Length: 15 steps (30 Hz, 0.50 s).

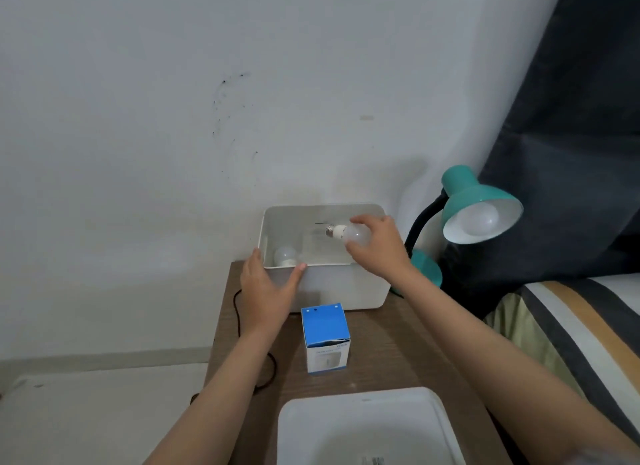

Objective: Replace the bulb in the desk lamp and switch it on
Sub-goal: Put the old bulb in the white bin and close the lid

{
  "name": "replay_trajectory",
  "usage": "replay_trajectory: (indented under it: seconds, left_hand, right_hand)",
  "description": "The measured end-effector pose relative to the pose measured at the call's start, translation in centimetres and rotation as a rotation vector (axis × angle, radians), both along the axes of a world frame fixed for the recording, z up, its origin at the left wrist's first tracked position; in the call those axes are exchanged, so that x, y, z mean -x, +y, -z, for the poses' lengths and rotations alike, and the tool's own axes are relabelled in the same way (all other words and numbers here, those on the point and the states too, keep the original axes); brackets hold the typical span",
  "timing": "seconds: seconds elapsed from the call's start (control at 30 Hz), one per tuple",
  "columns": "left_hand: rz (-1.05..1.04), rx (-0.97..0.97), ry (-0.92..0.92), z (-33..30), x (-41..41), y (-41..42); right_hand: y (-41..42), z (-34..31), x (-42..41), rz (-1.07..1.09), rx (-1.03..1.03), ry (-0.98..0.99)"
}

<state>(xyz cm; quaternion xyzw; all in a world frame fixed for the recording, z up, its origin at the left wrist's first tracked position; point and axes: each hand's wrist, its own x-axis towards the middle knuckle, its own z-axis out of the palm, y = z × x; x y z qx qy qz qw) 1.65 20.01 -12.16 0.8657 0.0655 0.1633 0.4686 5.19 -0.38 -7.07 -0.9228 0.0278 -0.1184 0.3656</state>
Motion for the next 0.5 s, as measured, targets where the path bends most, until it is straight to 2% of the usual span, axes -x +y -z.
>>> replay_trajectory:
  seconds: [0.17,0.5]
  left_hand:
    - [-0.002,0.013,0.000,0.4,-0.4,0.2]
    - [-0.002,-0.015,0.024,0.0,-0.3,0.1]
  right_hand:
    - [0.7,1.0,-4.7,-0.004,0.077,0.061]
    - [0.8,1.4,-6.7,-0.033,0.035,0.095]
